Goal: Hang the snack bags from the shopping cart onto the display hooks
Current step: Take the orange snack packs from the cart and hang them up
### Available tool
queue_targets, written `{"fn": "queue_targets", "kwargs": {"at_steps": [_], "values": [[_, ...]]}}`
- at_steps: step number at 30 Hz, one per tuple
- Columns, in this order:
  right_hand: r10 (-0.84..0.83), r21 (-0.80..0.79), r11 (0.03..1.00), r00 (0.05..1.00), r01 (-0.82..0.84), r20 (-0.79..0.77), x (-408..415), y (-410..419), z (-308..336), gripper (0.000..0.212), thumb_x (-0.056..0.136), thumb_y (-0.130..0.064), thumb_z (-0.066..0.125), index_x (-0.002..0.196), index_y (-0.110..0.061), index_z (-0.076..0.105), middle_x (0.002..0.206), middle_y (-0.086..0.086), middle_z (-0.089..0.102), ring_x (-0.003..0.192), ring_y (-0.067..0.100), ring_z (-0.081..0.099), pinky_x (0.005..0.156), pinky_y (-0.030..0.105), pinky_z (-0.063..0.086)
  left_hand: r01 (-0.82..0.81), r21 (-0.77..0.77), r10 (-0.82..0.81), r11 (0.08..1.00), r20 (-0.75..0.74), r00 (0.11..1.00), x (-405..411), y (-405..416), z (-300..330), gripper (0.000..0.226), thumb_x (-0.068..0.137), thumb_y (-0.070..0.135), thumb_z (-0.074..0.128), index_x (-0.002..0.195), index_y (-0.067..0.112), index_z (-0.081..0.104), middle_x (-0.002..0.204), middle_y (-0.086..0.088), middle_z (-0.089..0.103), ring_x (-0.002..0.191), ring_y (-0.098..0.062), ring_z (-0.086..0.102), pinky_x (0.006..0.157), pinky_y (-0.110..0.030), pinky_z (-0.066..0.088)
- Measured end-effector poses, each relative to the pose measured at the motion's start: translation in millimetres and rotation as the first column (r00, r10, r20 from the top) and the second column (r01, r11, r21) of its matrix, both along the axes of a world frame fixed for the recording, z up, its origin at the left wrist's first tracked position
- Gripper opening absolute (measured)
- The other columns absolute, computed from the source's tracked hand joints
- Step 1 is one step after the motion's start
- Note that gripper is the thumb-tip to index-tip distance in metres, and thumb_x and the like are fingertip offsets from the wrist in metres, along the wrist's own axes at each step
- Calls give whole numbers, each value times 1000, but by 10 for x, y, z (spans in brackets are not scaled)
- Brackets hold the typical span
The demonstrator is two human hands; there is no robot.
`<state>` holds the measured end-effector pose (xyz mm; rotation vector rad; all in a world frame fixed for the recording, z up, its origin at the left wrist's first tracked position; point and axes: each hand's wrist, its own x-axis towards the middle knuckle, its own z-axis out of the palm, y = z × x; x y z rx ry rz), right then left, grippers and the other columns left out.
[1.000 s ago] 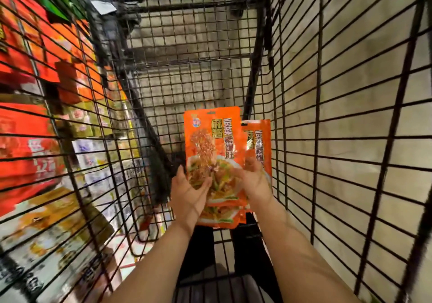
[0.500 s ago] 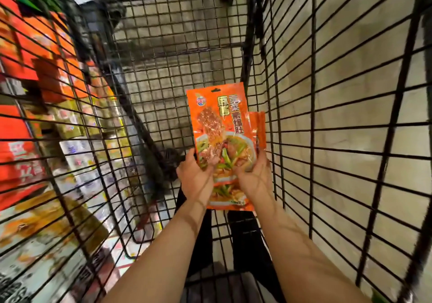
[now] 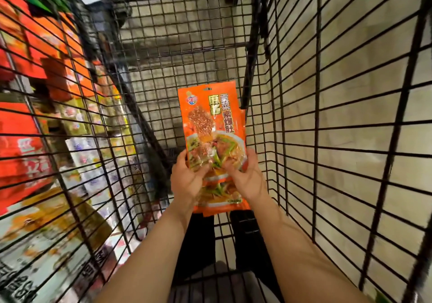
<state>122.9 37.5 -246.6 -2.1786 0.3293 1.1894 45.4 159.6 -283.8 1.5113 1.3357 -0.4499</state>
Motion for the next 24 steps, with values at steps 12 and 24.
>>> {"fn": "queue_targets", "kwargs": {"at_steps": [12, 24], "values": [[-60, -169, 983, 993, 77, 104, -3, 170, -146, 56, 86, -54, 59, 120, -10, 47, 113, 11, 53, 110, 28, 51, 93, 40, 43, -32, -96, 31, 995, -15, 999, -5, 115, 55, 76, 73, 13, 81, 134, 18, 37, 104, 5, 55, 103, -18, 54, 98, -36, 44], [-226, -64, 972, 974, 224, -23, 132, 160, -9, 43, 76, -42, 76, 91, -19, 43, 102, 11, 59, 98, 33, 59, 90, 51, 49, -83, -287, 151, 954, 224, 963, -35, 200, 398, 61, 75, -14, 70, 123, 12, 43, 100, 3, 67, 103, -20, 65, 90, -36, 53]]}}
